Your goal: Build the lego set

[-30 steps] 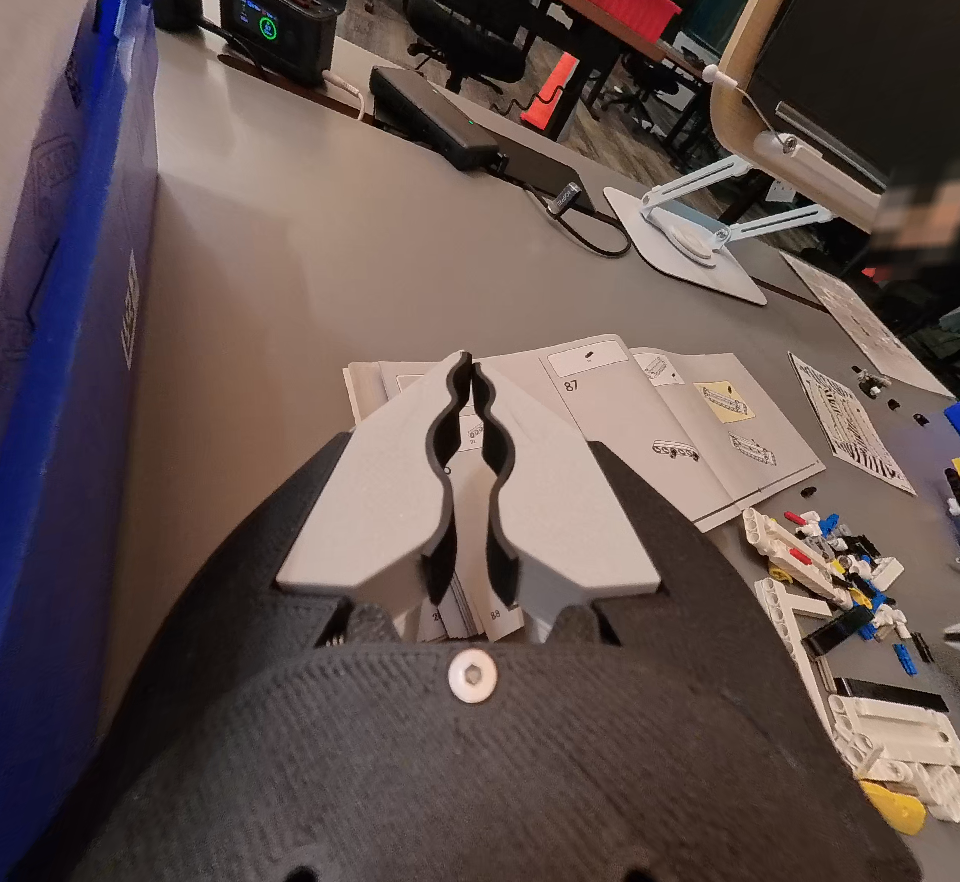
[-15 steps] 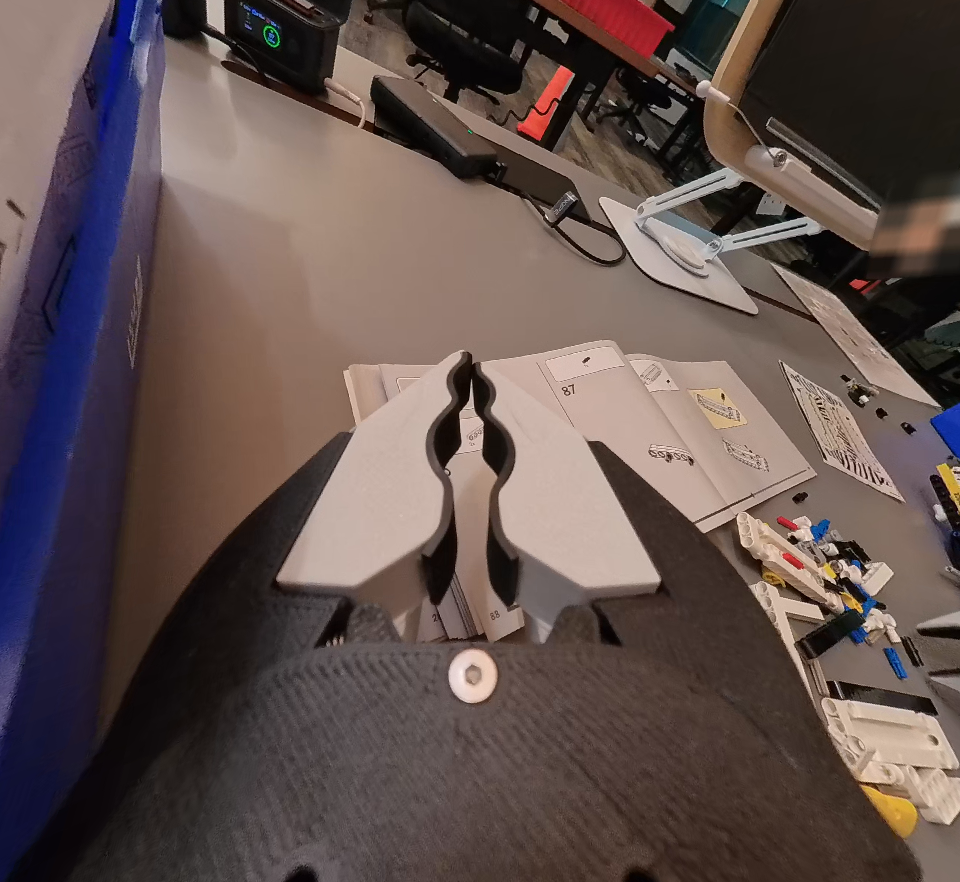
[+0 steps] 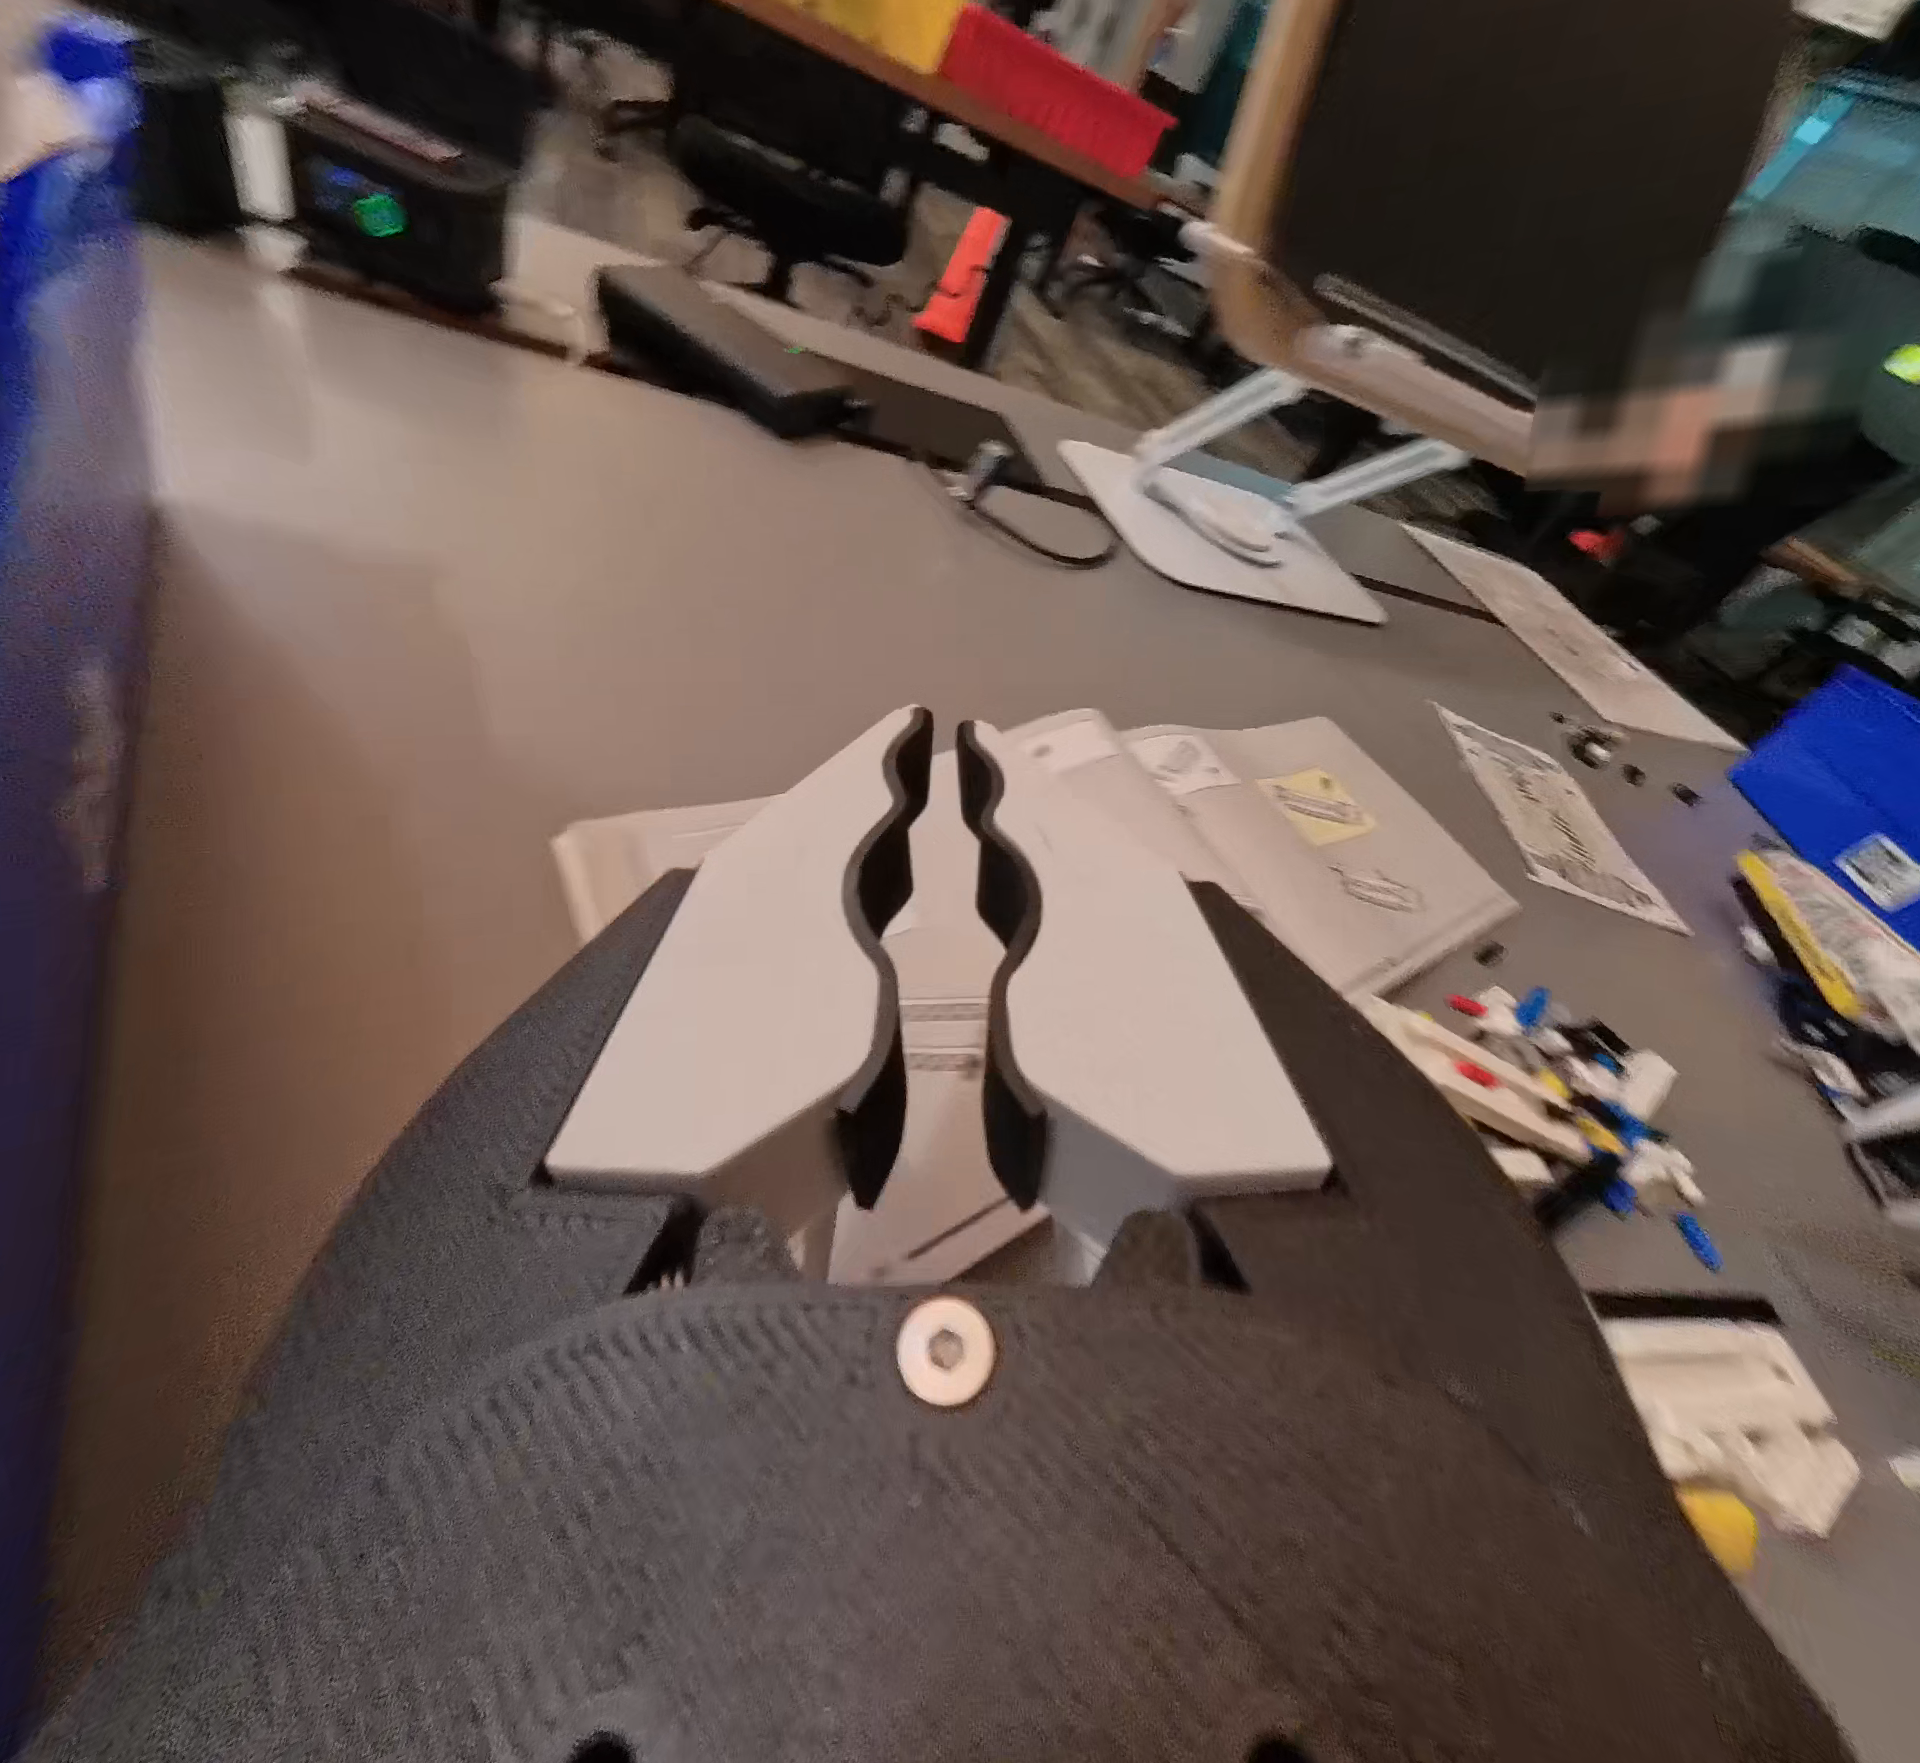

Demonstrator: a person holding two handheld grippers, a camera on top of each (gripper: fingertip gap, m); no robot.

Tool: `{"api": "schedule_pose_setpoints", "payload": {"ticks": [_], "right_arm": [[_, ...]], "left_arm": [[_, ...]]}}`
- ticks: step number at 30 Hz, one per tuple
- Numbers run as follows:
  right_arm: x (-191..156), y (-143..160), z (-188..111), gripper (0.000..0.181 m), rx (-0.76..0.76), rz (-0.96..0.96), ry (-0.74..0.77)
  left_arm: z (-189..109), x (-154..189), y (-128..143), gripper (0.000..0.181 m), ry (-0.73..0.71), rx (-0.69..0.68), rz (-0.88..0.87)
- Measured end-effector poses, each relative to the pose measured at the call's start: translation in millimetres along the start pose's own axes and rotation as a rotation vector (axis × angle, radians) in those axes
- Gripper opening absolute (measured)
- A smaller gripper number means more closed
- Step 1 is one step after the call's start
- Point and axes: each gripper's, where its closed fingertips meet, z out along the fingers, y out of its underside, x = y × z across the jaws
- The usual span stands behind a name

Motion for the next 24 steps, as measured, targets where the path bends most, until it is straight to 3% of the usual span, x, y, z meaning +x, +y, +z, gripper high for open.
{"api": "schedule_pose_setpoints", "payload": {"ticks": [2, 5, 7, 10, 14, 17, 20, 22, 24], "right_arm": [[-2.9, -21.7, -24.5, 0.013, 0.173, -0.065, 0.073], [-7.7, -41.8, -60.6, 0.013, 0.384, -0.144, 0.21], [-10.7, -48.6, -80.4, 0.013, 0.49, -0.175, 0.31], [-15.5, -50.8, -102.4, 0.014, 0.58, -0.233, 0.442], [-24.2, -47.0, -116.2, 0.014, 0.6, -0.297, 0.516], [-27.1, -46.7, -128.3, 0.013, 0.639, -0.316, 0.562], [-24.4, -44.0, -133.9, 0.014, 0.651, -0.304, 0.585], [-23.2, -42.6, -136.3, 0.014, 0.663, -0.296, 0.592], [-23.3, -41.9, -138.0, 0.014, 0.674, -0.287, 0.593]], "left_arm": [[2.8, 44.9, -1.5, 0.012, 0.153, -0.037, 0.054], [2.3, 146.4, 3.9, 0.02, 0.496, -0.131, 0.046], [-10.1, 217.9, 20.5, 0.025, 0.765, -0.235, 0.003], [-32.2, 287.1, 45.1, 0.034, 1.07, -0.378, -0.112], [-56.5, 324.1, 43.3, 0.031, 1.334, -0.437, -0.349], [-61.2, 334.6, 57.4, 0.029, 1.341, -0.508, -0.298], [-69.3, 341.3, 51.6, 0.025, 1.382, -0.492, -0.307], [-72.8, 344.2, 50.8, 0.008, 1.397, -0.492, -0.303], [-71.7, 345.5, 51.4, 0.004, 1.391, -0.487, -0.297]]}}
